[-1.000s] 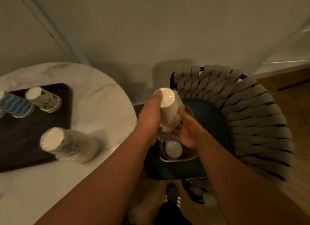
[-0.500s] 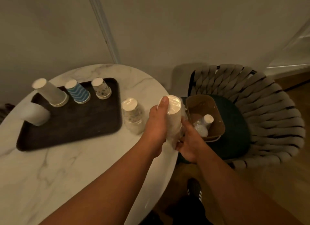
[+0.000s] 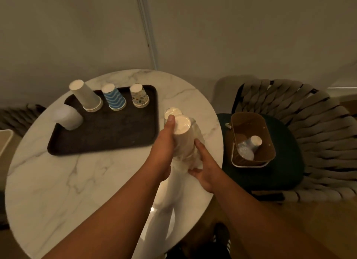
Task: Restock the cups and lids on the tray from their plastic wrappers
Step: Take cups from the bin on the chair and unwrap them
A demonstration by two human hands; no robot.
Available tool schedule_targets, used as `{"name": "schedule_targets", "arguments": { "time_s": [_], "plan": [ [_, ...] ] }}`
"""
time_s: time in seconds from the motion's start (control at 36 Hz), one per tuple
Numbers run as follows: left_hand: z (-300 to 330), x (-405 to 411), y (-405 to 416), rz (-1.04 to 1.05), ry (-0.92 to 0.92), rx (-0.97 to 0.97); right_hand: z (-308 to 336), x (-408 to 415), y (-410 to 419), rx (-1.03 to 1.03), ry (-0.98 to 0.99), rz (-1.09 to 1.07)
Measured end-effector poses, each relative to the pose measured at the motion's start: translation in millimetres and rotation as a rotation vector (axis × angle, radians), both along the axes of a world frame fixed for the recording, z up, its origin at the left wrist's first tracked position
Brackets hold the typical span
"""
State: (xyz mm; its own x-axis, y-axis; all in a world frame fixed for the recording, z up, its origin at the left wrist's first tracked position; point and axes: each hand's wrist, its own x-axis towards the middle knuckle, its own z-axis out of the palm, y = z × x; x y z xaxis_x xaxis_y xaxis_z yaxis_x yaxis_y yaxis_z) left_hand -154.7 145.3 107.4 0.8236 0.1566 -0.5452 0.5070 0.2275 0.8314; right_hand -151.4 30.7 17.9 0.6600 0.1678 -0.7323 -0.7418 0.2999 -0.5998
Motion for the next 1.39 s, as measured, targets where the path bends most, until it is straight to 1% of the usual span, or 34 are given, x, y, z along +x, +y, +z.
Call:
{"name": "schedule_targets", "arguments": {
  "time_s": [0.08,0.17,0.22,0.25,0.33,0.42,0.47,0.56,0.61,0.64,0.69,0.81,0.97,1.08,1.25,1.31,1.39],
  "plan": [
    [-6,5,1,0.027,-0.02,0.012,-4,7,4,-0.093,0.089,0.016],
    [-13,9,0,0.085,-0.027,0.03,-2,13,6,-0.139,0.09,0.171],
    [-17,11,-1,0.104,-0.033,0.038,-2,14,5,-0.157,0.153,0.168],
    [-17,12,-1,0.103,-0.035,0.041,-2,15,3,-0.167,0.152,0.169],
    [-19,14,2,0.089,-0.047,0.023,-2,18,-5,-0.19,0.062,0.139],
    [-21,13,2,0.095,-0.082,-0.017,1,19,-8,-0.113,0.008,0.067],
    [-21,11,-1,0.105,-0.089,-0.076,4,21,-4,-0.062,0.041,0.069],
    [-24,7,-5,0.167,-0.071,-0.12,10,26,3,-0.065,0.097,0.05],
    [-33,7,-5,0.226,-0.042,-0.097,11,29,7,-0.091,0.16,0.038],
    [-42,8,-3,0.239,-0.034,-0.084,10,30,8,-0.118,0.159,0.051],
    [-56,12,1,0.245,-0.027,-0.055,6,30,11,-0.151,0.11,0.081],
    [-48,10,2,0.267,-0.047,-0.033,4,27,13,-0.194,0.06,0.096],
    [-55,9,6,0.225,-0.07,-0.005,9,26,11,-0.218,0.046,0.092],
    [-74,10,15,0.209,-0.021,-0.014,14,25,7,-0.243,0.043,0.076],
    [-67,-2,24,0.254,0.072,0.052,13,23,-1,-0.246,-0.003,0.081],
    [-65,-8,23,0.271,0.063,0.134,9,22,-4,-0.255,-0.01,0.078],
    [-71,-25,26,0.354,0.076,0.339,7,19,-8,-0.282,-0.024,0.08]
  ]
}}
